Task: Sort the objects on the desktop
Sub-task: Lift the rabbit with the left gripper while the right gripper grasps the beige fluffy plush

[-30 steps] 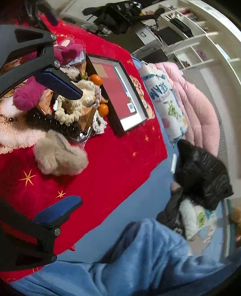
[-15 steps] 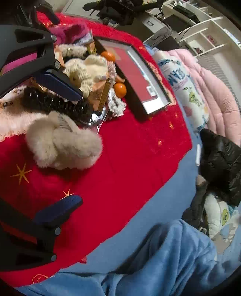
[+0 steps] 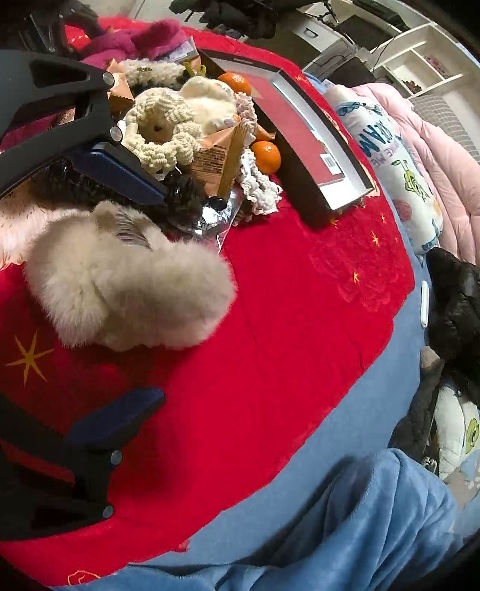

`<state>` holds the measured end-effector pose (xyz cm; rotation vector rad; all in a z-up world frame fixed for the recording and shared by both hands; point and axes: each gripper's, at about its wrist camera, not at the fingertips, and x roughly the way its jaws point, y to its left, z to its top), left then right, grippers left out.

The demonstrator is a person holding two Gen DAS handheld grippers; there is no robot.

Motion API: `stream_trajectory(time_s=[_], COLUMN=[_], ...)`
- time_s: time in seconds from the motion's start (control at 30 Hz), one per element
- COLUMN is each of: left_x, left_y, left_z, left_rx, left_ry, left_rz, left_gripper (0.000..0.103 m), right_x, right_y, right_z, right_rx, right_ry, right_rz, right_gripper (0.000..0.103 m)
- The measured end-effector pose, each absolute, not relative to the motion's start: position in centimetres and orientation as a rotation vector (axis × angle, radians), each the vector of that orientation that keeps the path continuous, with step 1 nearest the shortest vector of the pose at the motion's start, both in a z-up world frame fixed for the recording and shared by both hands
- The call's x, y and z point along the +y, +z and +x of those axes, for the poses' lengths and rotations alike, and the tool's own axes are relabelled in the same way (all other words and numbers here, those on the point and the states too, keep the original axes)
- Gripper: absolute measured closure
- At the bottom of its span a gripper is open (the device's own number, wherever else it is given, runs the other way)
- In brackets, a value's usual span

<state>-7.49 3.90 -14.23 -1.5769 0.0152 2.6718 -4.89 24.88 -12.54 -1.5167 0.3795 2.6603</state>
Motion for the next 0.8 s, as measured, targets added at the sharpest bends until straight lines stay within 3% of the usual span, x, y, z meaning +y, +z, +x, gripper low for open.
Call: stream_trajectory(time_s=[0.17, 0.3, 0.53, 0.7, 0.73, 0.8], left_x=[3.4, 2.5, 3.4, 3.3, 3.3, 3.5], left_y=[-14.9, -16.3, -16.7, -16.6, -16.4, -15.8], left_z=[-7.6, -8.0, -7.5, -7.0, -6.9, -6.5], left_rx=[-0.042, -0.153, -0.051, -0.039, -0.042, -0.072], left_ry=[2.641, 2.613, 2.660, 2.669, 2.664, 2.658], left_rz=[-1.615, -1.651, -1.626, -1.609, -1.615, -1.583], left_gripper=[0.000, 0.000, 0.000, 0.000, 0.003, 0.026], right_x=[24.9, 24.8, 24.4, 24.6, 24.5, 24.5], right_y=[-13.1, -13.7, -13.8, -13.9, -13.9, -14.0], right_z=[-5.1, -5.2, -5.3, -5.4, -5.4, -5.5], right_rx=[0.404, 0.379, 0.360, 0.387, 0.391, 0.397], right_ry=[2.648, 2.630, 2.655, 2.656, 2.655, 2.653], right_rz=[-1.541, -1.557, -1.560, -1.562, -1.562, -1.562], right_gripper=[0.005, 0.013, 0.035, 0.040, 0.040, 0.040])
